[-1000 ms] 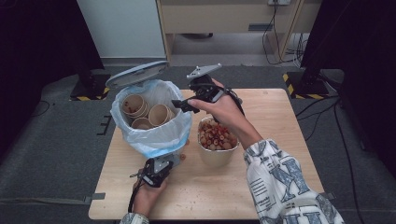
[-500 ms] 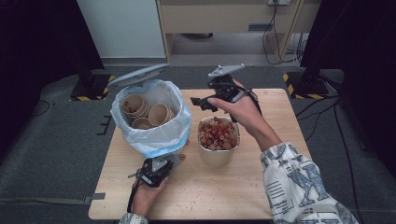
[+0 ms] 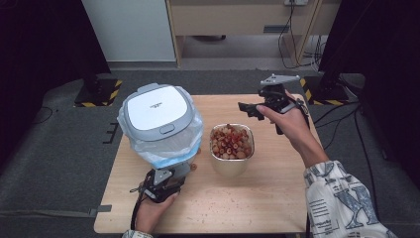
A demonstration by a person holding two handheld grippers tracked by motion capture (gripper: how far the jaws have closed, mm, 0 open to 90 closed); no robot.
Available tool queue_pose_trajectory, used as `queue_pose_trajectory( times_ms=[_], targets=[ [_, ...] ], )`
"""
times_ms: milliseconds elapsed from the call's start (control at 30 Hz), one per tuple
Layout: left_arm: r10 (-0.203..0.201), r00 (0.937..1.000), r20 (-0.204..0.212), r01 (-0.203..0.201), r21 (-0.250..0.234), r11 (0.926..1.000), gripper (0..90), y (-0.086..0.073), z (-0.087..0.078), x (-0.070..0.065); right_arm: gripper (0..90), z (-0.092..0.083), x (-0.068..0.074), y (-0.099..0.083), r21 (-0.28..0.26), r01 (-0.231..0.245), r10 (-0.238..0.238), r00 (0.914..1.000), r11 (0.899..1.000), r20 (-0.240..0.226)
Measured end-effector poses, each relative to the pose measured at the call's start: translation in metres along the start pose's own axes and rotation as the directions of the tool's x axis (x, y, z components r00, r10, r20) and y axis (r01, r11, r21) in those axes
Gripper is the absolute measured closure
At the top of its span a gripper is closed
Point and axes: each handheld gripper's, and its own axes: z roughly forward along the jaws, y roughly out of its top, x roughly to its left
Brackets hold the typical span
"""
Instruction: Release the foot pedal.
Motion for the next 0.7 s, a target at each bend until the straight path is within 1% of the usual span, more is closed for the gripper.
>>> queue_pose_trajectory(
  times_ms=[33, 100, 133, 200, 233, 267, 300, 333, 367, 433, 500, 533, 567, 600, 633, 700],
  targets=[
    [-0.003, 1.0000, 0.001, 0.003, -0.006, 1.0000, 47.1, 0.000, -0.001, 0.000, 6.5, 0.000, 0.000, 0.000, 0.000, 0.000, 0.000, 1.0000, 1.000, 0.000],
    [0.005, 0.9999, 0.012, -0.005, 0.000, 1.0000, 43.4, -0.001, -0.003, 0.000, 6.4, -0.004, -0.008, -0.006, -0.006, -0.017, 0.017, 0.9993, 1.000, 0.033],
    [0.003, 0.9999, 0.015, -0.003, 0.001, 1.0000, 43.4, -0.002, -0.003, 0.000, 5.8, -0.006, -0.012, -0.010, -0.010, -0.026, 0.026, 0.9983, 1.000, 0.051],
    [0.013, 0.9997, 0.021, -0.014, 0.004, 0.9999, 41.1, -0.002, -0.005, 0.000, 5.5, -0.009, -0.018, -0.016, -0.014, -0.036, 0.037, 0.9962, 0.999, 0.079],
    [0.014, 0.9996, 0.023, -0.014, 0.004, 0.9999, 39.9, -0.002, -0.006, 0.001, 5.5, -0.011, -0.020, -0.019, -0.012, -0.038, 0.039, 0.9946, 0.999, 0.096],
    [0.006, 0.9996, 0.027, -0.006, 0.001, 1.0000, 38.7, -0.003, -0.006, 0.002, 5.5, -0.013, -0.022, -0.021, -0.007, -0.037, 0.037, 0.9928, 0.999, 0.114],
    [0.004, 0.9994, 0.034, -0.004, 0.000, 1.0000, 37.6, -0.003, -0.007, 0.002, 5.4, -0.015, -0.025, -0.024, -0.009, -0.041, 0.042, 0.9918, 0.999, 0.121],
    [0.015, 0.9991, 0.040, -0.015, 0.005, 0.9999, 36.6, -0.004, -0.007, 0.003, 5.2, -0.017, -0.027, -0.027, -0.014, -0.048, 0.049, 0.9910, 0.999, 0.124],
    [0.016, 0.9990, 0.041, -0.016, 0.005, 0.9999, 35.9, -0.004, -0.007, 0.002, 5.2, -0.019, -0.029, -0.031, -0.017, -0.057, 0.059, 0.9895, 0.998, 0.132],
    [0.018, 0.9990, 0.041, -0.018, 0.006, 0.9998, 33.6, -0.005, -0.009, 0.002, 5.1, -0.022, -0.034, -0.039, -0.012, -0.058, 0.059, 0.9878, 0.998, 0.144],
    [0.015, 0.9990, 0.043, -0.015, 0.000, 0.9999, 32.5, -0.005, -0.010, 0.002, 4.9, -0.025, -0.037, -0.046, -0.009, -0.063, 0.064, 0.9861, 0.998, 0.153],
    [0.013, 0.9990, 0.042, -0.013, -0.005, 0.9999, 32.5, -0.005, -0.011, 0.002, 4.9, -0.025, -0.037, -0.046, -0.009, -0.063, 0.064, 0.9861, 0.998, 0.153],
    [0.011, 0.9991, 0.041, -0.010, -0.009, 0.9999, 31.1, -0.005, -0.012, 0.002, 4.8, -0.027, -0.040, -0.054, -0.007, -0.068, 0.069, 0.9839, 0.998, 0.165],
    [0.009, 0.9990, 0.044, -0.008, -0.008, 0.9999, 30.8, -0.005, -0.013, 0.002, 4.7, -0.028, -0.041, -0.058, -0.004, -0.072, 0.072, 0.9832, 0.997, 0.168],
    [0.007, 0.9989, 0.047, -0.006, -0.011, 0.9999, 30.8, -0.006, -0.015, 0.003, 4.7, -0.028, -0.041, -0.058, -0.004, -0.072, 0.072, 0.9832, 0.997, 0.168],
    [0.008, 0.9984, 0.056, -0.007, -0.014, 0.9999, 30.2, -0.007, -0.017, 0.004, 4.6, -0.030, -0.044, -0.067, 0.001, -0.078, 0.076, 0.9814, 0.997, 0.176]
  ],
)
